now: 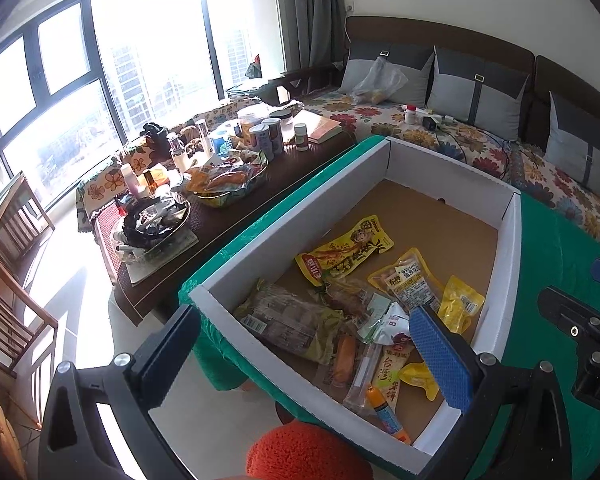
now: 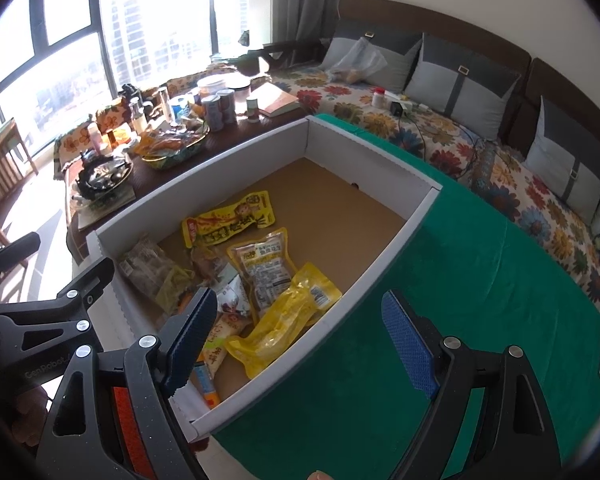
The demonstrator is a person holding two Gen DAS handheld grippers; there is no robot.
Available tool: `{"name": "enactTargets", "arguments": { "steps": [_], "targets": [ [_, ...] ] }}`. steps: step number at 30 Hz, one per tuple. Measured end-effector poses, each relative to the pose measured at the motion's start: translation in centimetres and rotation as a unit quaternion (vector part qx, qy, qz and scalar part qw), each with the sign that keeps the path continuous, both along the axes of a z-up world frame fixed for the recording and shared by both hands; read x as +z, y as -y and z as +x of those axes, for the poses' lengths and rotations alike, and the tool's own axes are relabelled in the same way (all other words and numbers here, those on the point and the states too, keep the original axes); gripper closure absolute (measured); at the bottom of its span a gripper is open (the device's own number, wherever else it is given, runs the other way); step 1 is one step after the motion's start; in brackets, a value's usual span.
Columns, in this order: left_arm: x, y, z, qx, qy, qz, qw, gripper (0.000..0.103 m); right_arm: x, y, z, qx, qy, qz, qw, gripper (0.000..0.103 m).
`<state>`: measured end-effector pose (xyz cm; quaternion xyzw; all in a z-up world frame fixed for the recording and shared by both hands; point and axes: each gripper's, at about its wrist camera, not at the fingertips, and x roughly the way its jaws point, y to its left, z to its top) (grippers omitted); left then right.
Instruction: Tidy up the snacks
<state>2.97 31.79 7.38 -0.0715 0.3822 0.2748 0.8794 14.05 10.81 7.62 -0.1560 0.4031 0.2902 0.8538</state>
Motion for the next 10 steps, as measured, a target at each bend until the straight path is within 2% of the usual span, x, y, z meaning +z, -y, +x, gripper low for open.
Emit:
{"name": "enactTargets", "arguments": {
  "steps": [4,10],
  "targets": [
    [-0.04,-0.05,0.06,-0.002,0.0,-0.001,1.0,0.0,-0.08,-0.11,-0.01,0.001,0.0,-0.001,1.0,0.016],
    [-0.18,-0.37,-0.22,0.0,0.016,-0.022,0.9996,0.0,-0.5,-0.45,0.09,0.002,-0.003,-0.003,1.0,0.016]
  ]
}}
